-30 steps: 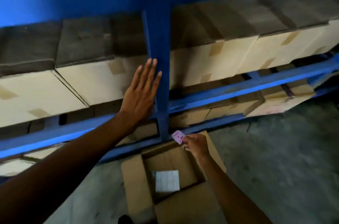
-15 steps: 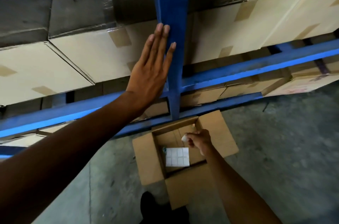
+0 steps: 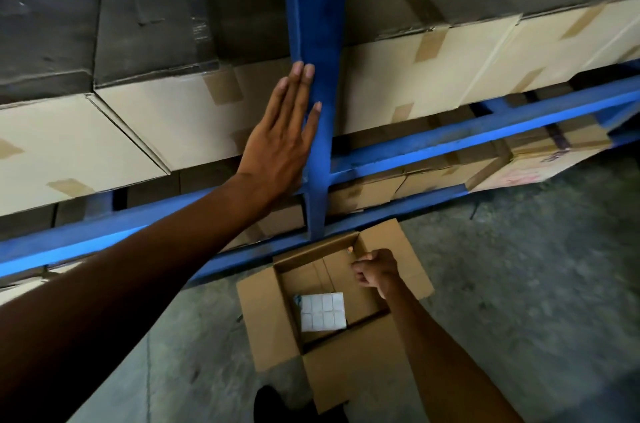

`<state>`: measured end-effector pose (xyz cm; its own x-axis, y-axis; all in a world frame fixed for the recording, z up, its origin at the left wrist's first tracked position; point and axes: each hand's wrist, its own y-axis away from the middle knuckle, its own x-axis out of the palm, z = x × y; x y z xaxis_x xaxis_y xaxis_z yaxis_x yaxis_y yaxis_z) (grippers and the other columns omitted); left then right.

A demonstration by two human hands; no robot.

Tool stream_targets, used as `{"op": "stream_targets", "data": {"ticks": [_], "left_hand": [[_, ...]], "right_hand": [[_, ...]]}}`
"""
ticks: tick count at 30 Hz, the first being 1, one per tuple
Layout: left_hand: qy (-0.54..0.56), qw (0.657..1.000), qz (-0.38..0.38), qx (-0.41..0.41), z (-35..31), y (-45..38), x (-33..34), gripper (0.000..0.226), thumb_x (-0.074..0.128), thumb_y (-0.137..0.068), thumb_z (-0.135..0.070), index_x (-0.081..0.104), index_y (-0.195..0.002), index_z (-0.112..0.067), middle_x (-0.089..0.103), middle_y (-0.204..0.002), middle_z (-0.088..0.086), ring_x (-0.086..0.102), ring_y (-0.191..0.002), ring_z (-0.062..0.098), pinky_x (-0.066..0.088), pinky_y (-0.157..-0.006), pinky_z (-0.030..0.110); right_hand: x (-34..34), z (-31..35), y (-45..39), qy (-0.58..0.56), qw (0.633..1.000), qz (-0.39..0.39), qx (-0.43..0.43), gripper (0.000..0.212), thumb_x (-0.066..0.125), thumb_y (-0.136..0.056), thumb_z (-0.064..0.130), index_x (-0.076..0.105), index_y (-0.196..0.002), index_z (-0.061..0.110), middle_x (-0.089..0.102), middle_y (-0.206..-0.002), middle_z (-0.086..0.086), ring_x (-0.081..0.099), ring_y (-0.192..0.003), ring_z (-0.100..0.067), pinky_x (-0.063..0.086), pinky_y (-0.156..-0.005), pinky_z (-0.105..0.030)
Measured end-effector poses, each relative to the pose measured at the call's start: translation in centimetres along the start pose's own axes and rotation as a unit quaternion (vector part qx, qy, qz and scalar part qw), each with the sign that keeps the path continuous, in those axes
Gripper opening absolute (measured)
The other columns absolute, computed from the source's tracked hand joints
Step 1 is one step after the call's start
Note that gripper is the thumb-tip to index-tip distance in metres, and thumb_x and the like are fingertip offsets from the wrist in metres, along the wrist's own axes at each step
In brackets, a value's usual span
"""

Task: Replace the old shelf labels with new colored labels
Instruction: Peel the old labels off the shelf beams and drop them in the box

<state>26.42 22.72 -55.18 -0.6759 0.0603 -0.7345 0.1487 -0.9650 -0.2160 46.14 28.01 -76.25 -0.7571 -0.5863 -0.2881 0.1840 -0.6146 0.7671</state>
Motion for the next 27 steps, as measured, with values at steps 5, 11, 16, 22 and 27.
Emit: {"op": "stream_targets", "data": {"ticks": [5, 11, 16, 22, 27], "left_hand": [[0.035, 0.999, 0.033, 0.019, 1.1, 0.2, -1.1, 0.08, 0.052, -0.08, -0.049, 0.023, -0.144, -0.011, -0.011, -0.153, 0.031, -0.011, -0.142, 0.044, -0.005, -0.114, 0.053], [0.053, 0.995, 0.071, 0.052, 2.3, 0.5, -2.3, 0.076, 0.046, -0.086, -0.049, 0.018, -0.147, -0.013, -0.011, -0.154, 0.027, -0.013, -0.143, 0.04, -0.007, -0.114, 0.056], [0.144, 0.983, 0.094, 0.057, 2.7, 1.7, -5.2, 0.073, 0.044, -0.088, -0.047, 0.018, -0.147, -0.013, -0.006, -0.156, 0.024, -0.013, -0.144, 0.036, -0.009, -0.114, 0.054], [0.179, 0.98, -0.039, 0.079, 6.6, -2.1, -12.8, 0.071, 0.05, -0.084, -0.038, 0.024, -0.145, -0.011, 0.004, -0.157, 0.02, -0.009, -0.145, 0.033, -0.01, -0.116, 0.048], [0.167, 0.964, -0.204, 0.044, 12.7, -8.4, -21.8, 0.076, 0.053, -0.081, -0.034, 0.022, -0.146, -0.01, 0.009, -0.157, 0.02, -0.002, -0.146, 0.032, -0.009, -0.117, 0.043]], "right_hand": [[-0.5, -0.1, 1.1, 0.011, 1.0, 0.003, -0.003, 0.026, 0.067, -0.078, -0.002, 0.062, -0.103, -0.004, 0.066, -0.102, -0.027, 0.063, -0.079, -0.026, 0.056, -0.067, -0.035], [-1.2, 0.1, 3.5, 0.023, 0.998, -0.01, -0.05, 0.013, 0.056, -0.087, 0.003, 0.064, -0.093, -0.005, 0.066, -0.078, -0.018, 0.059, -0.069, -0.02, 0.055, -0.065, -0.031], [-3.3, 3.7, 7.1, 0.039, 0.985, -0.048, -0.161, 0.013, 0.061, -0.083, 0.008, 0.065, -0.075, -0.001, 0.058, -0.065, -0.013, 0.054, -0.057, -0.021, 0.043, -0.052, -0.026], [-10.0, 16.2, 15.8, 0.072, 0.906, -0.178, -0.376, 0.014, 0.067, -0.08, 0.013, 0.069, -0.081, -0.001, 0.068, -0.079, -0.017, 0.06, -0.076, -0.021, 0.046, -0.067, -0.031], [-18.6, 29.2, 26.5, 0.108, 0.79, -0.303, -0.522, 0.011, 0.061, -0.08, 0.013, 0.07, -0.083, 0.007, 0.073, -0.087, -0.017, 0.066, -0.084, -0.025, 0.05, -0.077, -0.031]]}}
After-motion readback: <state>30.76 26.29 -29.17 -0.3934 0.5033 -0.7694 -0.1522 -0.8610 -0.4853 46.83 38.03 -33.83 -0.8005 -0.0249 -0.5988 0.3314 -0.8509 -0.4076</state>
